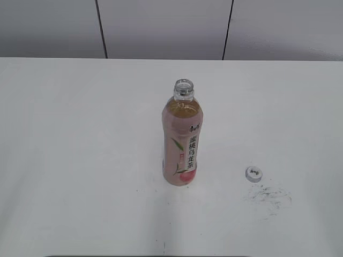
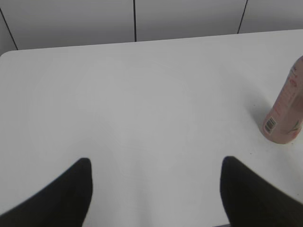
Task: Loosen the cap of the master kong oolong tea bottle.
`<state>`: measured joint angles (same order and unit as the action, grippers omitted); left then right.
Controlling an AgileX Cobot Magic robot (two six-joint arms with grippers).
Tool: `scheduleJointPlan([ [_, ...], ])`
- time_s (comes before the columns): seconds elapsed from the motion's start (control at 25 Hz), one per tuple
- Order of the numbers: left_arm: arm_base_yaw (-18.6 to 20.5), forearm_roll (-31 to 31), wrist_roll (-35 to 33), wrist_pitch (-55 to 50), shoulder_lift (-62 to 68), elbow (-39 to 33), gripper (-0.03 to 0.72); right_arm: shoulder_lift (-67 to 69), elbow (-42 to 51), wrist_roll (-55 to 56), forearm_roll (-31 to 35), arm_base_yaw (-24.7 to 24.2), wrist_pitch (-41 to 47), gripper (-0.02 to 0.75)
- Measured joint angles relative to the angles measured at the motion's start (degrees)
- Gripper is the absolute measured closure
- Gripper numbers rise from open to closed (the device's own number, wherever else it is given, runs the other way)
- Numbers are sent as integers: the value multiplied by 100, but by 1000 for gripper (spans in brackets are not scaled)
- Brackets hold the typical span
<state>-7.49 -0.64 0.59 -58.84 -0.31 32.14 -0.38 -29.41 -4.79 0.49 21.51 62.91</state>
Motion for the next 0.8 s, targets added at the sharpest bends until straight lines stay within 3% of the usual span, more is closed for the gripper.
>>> scheduleJointPlan([
  [0.24, 27, 64, 0, 0, 0, 0, 188, 0, 0, 0, 6, -143, 0, 183],
  [0.4, 277, 0, 0, 5, -5, 0, 188, 0, 0, 0, 12, -1053, 0, 183],
  [0.56, 448, 5, 0, 5, -5, 0, 188, 0, 0, 0, 17, -1653, 0, 183],
  [0.8, 551, 5, 0, 5, -5, 0, 188, 0, 0, 0, 17, -1720, 0, 183],
])
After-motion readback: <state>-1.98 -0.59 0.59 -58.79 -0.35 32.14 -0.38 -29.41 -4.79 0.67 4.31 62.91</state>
